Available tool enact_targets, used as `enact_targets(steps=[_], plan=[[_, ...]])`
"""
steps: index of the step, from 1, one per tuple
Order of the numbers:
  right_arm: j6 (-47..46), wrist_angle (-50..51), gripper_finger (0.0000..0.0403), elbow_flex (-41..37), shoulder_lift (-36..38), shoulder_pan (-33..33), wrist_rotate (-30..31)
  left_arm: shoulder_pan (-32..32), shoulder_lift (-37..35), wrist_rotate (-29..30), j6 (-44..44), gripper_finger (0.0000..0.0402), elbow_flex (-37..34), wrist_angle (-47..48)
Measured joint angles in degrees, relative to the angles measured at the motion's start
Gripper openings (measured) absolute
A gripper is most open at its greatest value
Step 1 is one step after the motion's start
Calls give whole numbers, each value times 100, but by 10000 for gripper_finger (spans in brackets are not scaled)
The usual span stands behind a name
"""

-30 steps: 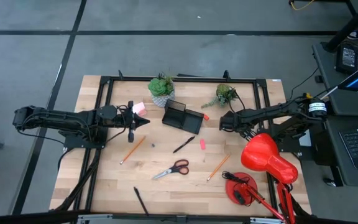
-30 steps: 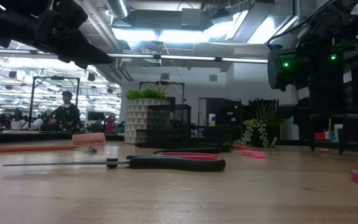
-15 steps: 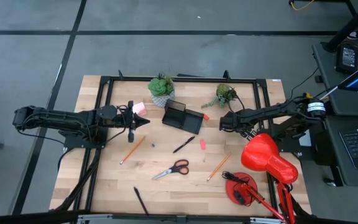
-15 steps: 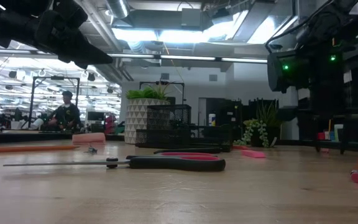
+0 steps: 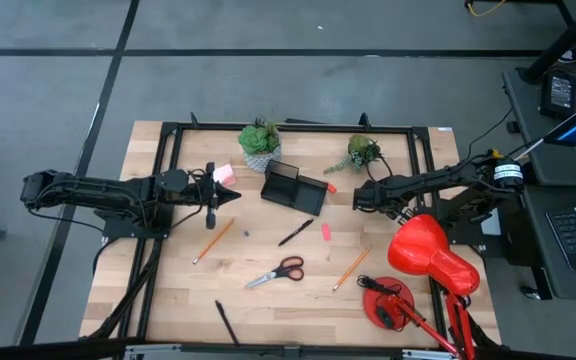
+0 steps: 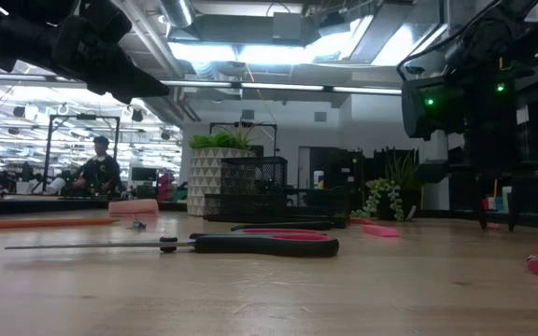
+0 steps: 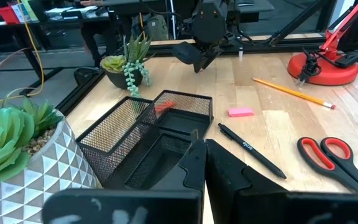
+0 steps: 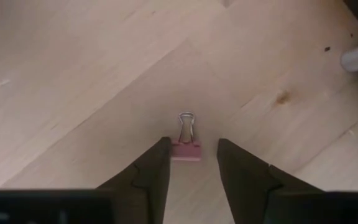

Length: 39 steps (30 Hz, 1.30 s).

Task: Pick and place office supplies into organizer
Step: Put the pink binder clip into the black desk organizer

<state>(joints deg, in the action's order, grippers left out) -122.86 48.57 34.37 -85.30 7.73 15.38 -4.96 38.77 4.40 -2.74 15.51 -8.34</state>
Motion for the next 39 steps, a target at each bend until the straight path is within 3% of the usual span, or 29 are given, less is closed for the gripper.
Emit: enact_targets(steps=[28, 39], plan=[[10, -16, 134, 81, -13, 0, -29, 0, 1, 0, 0, 2, 0, 4], [12, -43, 80, 88, -11, 0, -23, 0, 0, 1, 0, 2, 0, 7]])
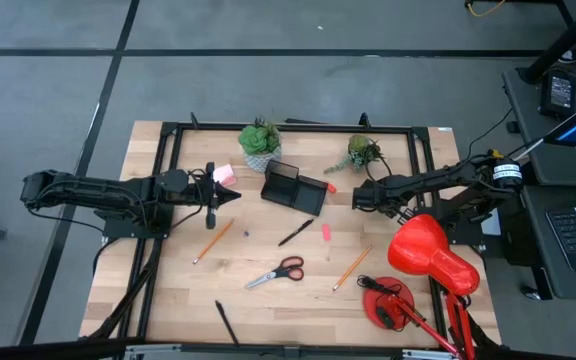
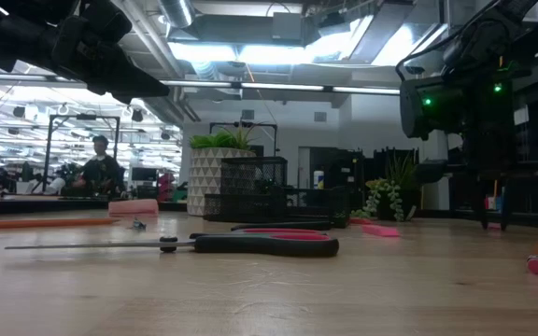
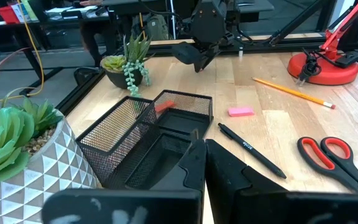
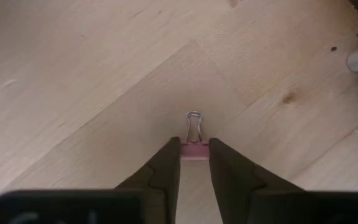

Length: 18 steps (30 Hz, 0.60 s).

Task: Pick and place office supplies into organizer
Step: Put the pink binder clip into the black desk organizer

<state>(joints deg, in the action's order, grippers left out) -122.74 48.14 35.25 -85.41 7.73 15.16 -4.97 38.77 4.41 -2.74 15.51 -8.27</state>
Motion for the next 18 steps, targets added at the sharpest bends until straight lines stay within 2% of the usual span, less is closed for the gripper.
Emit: enact_targets(steps=[13, 18], plan=[[367, -2, 73, 4, 4, -7, 16, -1, 1, 1, 0, 4, 0, 55], [803, -23, 73, 2, 4, -7, 34, 1, 1, 2, -2, 5, 0, 57]])
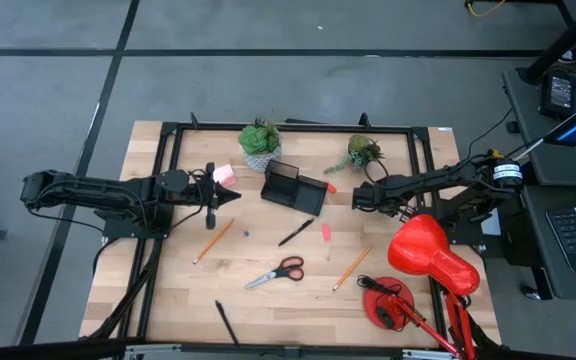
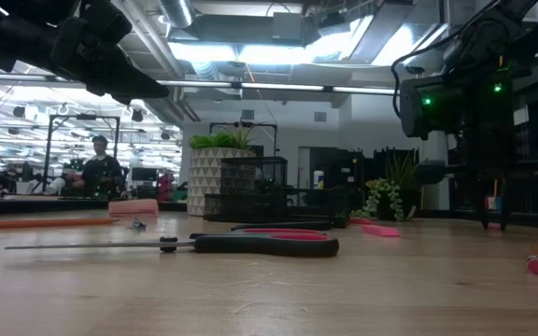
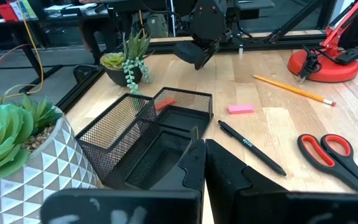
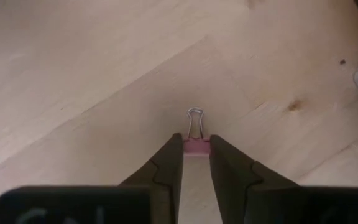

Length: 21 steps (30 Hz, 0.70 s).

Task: Pick and place office supplies into organizer
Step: Put the pink binder clip into the black desk organizer

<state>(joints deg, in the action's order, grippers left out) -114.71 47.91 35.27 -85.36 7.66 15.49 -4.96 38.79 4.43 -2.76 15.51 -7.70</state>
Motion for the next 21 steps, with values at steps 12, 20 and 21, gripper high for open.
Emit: enact_targets(steps=[12, 20, 21], plan=[[1032, -101, 73, -4, 0, -110, 69, 0, 0, 0, 0, 3, 0, 28], [1051, -60, 59, -22, 211, -155, 67, -1, -2, 0, 52, 4, 0, 28], [1053, -92, 58, -22, 249, -160, 54, 0, -1, 0, 54, 4, 0, 30]])
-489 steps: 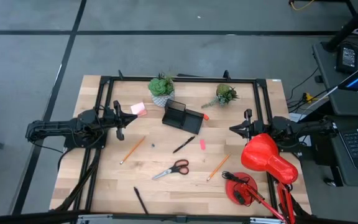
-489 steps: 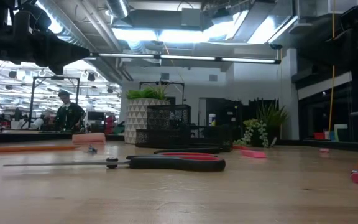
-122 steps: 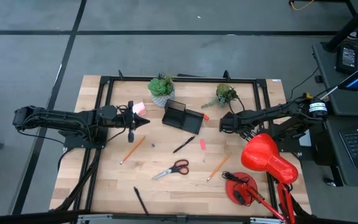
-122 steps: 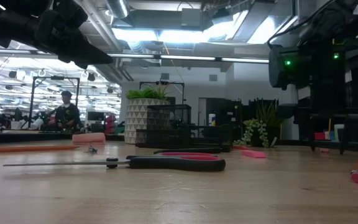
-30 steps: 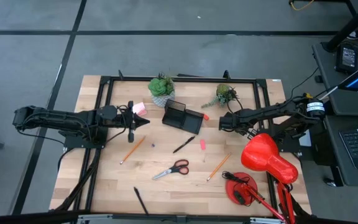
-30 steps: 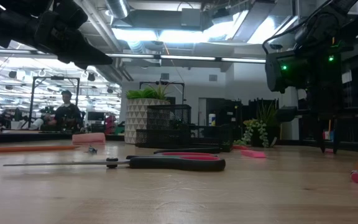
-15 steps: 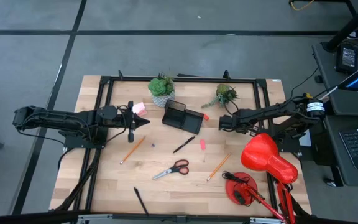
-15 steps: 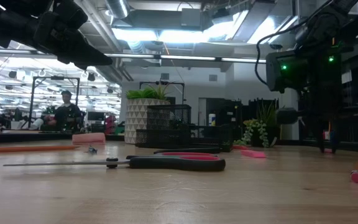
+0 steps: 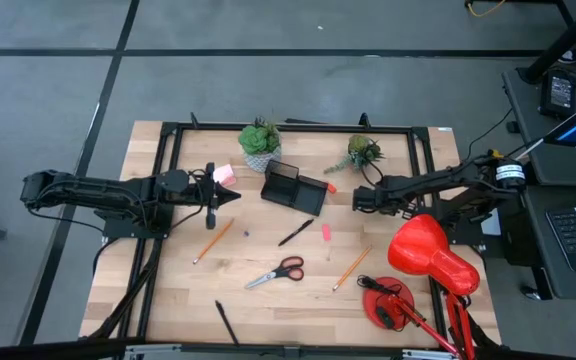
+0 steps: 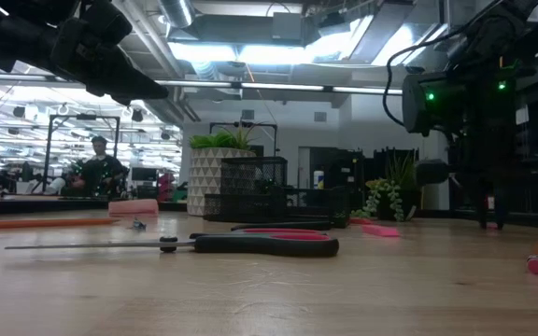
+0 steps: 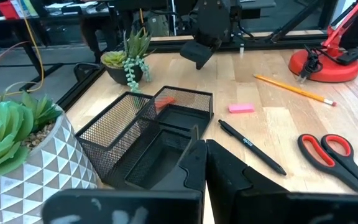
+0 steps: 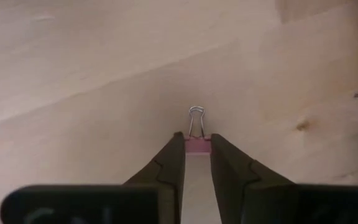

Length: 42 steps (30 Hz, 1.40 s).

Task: Pick and place office supplies into organizer
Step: Put the pink binder clip into the black desk organizer

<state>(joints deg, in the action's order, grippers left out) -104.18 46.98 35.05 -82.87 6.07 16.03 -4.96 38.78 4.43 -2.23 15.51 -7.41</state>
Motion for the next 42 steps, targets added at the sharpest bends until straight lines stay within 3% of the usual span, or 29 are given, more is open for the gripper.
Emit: enact_targets(steps=[15, 21, 28, 34, 42], plan=[[149, 121, 63, 58, 101, -497, 166, -1, 0, 0, 2, 3, 0, 118], [493, 429, 66, 481, 101, -724, 671, -1, -1, -2, -1, 3, 2, -138], [1718, 468, 66, 1172, 105, -935, 1264, 1, -1, -2, 3, 1, 4, -248], [2710, 362, 67, 1759, 107, -1213, 2133, -1, 1, -2, 12, 3, 4, -293], [4653, -1082, 67, 2011, 109, -1608, 2556, 1, -1, -2, 13, 4, 4, -318]])
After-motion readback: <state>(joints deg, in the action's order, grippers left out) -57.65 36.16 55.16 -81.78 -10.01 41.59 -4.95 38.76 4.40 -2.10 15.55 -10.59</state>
